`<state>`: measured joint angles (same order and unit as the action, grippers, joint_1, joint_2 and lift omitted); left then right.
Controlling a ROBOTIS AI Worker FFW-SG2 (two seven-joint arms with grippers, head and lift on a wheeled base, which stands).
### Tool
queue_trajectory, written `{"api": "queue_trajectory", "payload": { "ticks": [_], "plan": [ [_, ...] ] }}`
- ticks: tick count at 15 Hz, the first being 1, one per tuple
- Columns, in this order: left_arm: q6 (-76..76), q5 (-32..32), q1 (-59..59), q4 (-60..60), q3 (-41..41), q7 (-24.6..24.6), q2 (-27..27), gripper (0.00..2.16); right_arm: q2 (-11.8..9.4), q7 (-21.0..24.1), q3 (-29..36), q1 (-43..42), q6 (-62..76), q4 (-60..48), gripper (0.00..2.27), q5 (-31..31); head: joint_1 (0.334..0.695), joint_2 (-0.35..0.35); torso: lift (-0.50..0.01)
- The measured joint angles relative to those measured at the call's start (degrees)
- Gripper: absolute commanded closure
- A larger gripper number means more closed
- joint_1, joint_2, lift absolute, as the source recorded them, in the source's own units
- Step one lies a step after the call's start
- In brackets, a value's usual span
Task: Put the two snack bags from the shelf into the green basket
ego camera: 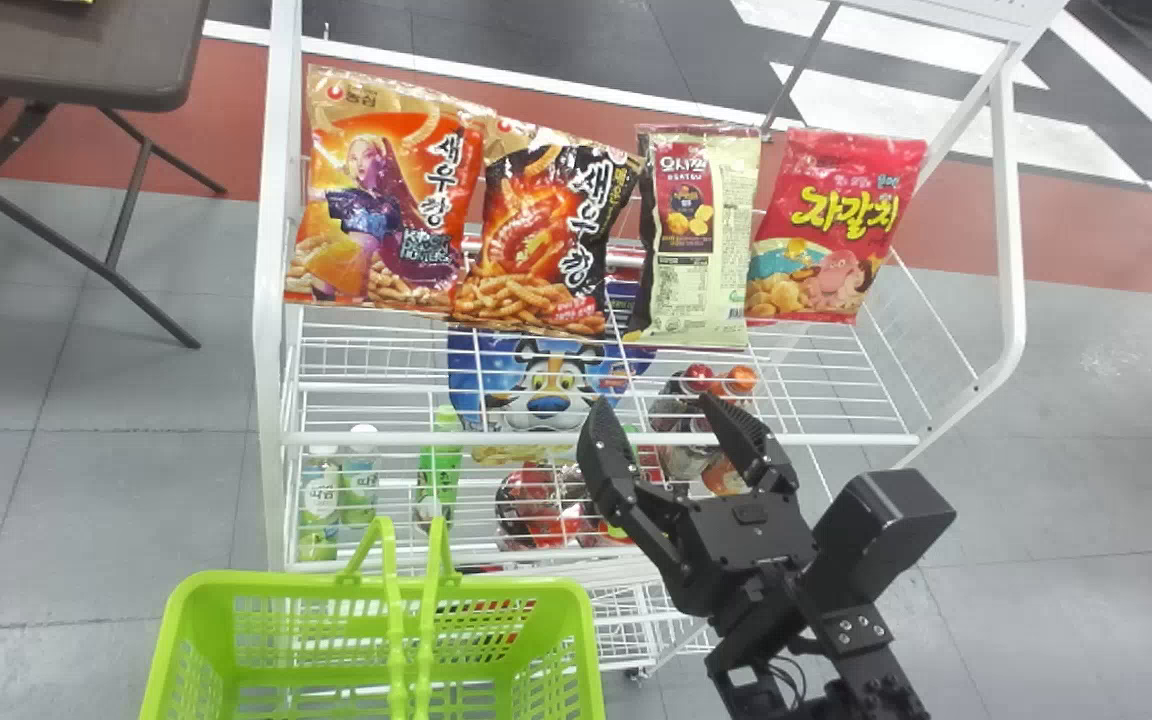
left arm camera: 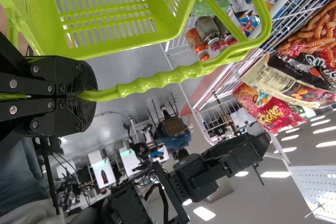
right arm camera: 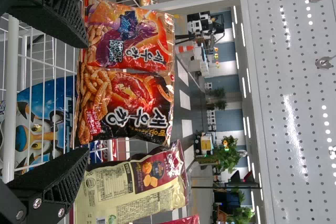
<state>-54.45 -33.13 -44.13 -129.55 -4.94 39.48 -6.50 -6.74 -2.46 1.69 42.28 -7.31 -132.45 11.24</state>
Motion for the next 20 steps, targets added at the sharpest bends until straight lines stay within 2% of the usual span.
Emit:
{"api": "queue_trajectory", "payload": {
  "ticks": [11, 14, 20],
  "plan": [
    [-0.21, 0.09, -0.17, -0.1, -0.07, -0.02, -0.09, 1.9, -0.28, 0.0, -0.02, -0.94, -0.81, 0.28, 0.11, -0.53, 0.695, -0.35, -0.012],
    [-0.35, 0.17, -0.08, -0.01, -0.28, -0.04, -0.51, 1.9, -0.23, 0.1, -0.1, -4.46, -2.85, 2.11, 0.11, -1.21, 0.695, -0.35, -0.012],
    [-0.35, 0.39, 0.1, 0.35, -0.4, -0.24, -0.97, 1.9, -0.11, 1.8, -2.9, -18.22, -5.54, 12.71, 0.12, -2.16, 0.695, -0.35, -0.012]
  ]
}}
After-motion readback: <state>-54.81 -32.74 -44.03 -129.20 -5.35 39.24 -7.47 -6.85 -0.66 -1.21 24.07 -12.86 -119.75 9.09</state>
